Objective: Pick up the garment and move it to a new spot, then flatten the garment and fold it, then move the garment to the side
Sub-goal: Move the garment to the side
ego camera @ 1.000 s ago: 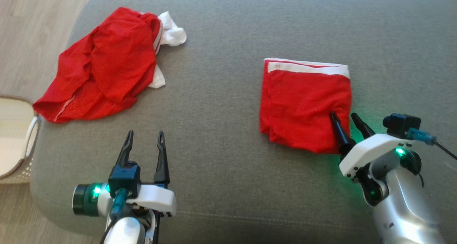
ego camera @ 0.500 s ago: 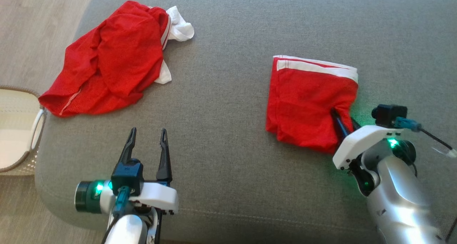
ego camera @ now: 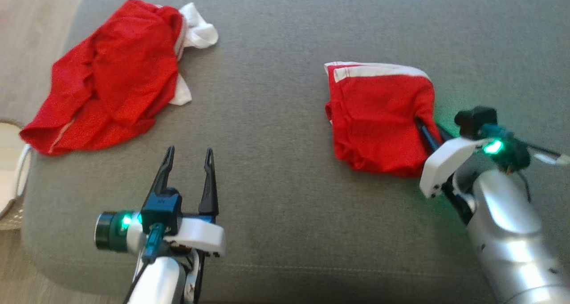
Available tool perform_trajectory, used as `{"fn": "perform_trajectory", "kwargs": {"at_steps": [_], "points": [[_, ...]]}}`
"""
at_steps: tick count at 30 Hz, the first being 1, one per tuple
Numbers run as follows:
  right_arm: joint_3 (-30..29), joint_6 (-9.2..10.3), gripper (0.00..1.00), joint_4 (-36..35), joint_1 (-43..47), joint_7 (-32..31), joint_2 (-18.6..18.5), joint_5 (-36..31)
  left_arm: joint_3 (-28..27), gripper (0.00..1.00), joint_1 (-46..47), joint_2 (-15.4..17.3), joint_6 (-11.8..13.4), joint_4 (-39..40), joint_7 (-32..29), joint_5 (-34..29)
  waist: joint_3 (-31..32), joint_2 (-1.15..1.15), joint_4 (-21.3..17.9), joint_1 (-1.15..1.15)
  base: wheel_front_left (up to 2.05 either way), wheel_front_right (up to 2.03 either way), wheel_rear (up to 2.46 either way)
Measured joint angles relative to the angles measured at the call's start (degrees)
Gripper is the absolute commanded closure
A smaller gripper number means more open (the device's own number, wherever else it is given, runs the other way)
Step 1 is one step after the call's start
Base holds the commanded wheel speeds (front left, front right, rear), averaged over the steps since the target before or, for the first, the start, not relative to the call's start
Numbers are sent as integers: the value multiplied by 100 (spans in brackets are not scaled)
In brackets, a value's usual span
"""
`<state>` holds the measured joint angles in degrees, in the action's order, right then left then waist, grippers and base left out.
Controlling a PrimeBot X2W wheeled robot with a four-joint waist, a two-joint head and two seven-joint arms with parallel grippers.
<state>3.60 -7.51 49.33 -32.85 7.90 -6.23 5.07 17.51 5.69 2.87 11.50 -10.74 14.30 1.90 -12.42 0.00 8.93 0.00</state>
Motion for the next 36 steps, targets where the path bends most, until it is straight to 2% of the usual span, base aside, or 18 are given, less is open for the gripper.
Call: {"fn": "perform_trajectory", "kwargs": {"at_steps": [11,21,25,28,36], "points": [[310,0,100,-442,-1009,-144,-784,75,52,0,816,231,-193,344,1,-230,-602,0,-777,1,0,0,0],[220,0,100,-344,-1727,-177,-1435,744,213,0,1873,589,-487,648,41,-393,-1467,0,-1713,2,0,0,0],[156,0,100,-275,-1934,-124,-1556,864,291,0,2027,645,-547,700,41,-435,-1732,0,-2001,1,0,0,0],[-162,0,100,-130,-2157,-14,-1691,903,363,0,2096,683,-549,712,41,-438,-1973,0,-2204,1,0,0,0],[-528,0,100,35,-2415,215,-1725,831,389,0,2175,762,-546,730,42,-443,-2228,0,-2371,0,0,0,0]]}}
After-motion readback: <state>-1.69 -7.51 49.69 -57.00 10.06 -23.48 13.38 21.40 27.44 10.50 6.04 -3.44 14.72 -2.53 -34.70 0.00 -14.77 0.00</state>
